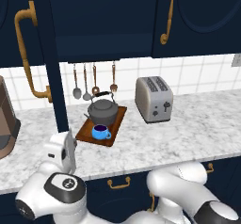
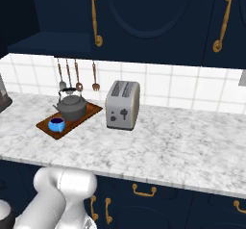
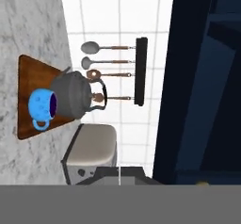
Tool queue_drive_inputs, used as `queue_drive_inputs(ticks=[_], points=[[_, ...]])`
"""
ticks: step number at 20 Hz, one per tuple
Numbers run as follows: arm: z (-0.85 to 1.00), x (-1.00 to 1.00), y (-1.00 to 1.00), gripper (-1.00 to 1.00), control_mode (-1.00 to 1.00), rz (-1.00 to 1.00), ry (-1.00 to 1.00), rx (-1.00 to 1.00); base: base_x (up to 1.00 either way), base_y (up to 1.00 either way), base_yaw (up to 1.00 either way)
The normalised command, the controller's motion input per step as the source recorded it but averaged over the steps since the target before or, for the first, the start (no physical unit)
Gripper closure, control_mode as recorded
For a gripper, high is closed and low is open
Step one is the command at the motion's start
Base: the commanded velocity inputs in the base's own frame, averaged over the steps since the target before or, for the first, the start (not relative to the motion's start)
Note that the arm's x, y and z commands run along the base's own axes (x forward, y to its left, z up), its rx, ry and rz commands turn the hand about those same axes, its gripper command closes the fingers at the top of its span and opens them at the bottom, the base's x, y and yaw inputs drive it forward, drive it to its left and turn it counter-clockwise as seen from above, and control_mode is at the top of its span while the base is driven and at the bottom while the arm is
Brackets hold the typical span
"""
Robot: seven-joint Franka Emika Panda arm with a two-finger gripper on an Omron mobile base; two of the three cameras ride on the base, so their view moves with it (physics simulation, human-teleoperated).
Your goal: Pick the kettle from the counter and place it on the tray. Then pick the mug from the cabinet and place it on the tray. Then close the cabinet doors.
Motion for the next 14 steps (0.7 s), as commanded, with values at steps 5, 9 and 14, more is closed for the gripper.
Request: queue_drive_inputs(ticks=[5,9,14], points=[[0.01,0.01,0.53,1.00,-1.00,-0.05,0.00,-0.19,0.00,0.00,0.00],[0.20,0.09,0.43,1.00,-1.00,-0.05,-0.07,-0.14,0.00,0.00,0.00],[0.32,0.23,0.36,1.00,-1.00,-0.01,-0.20,-0.17,0.00,0.00,0.00]])
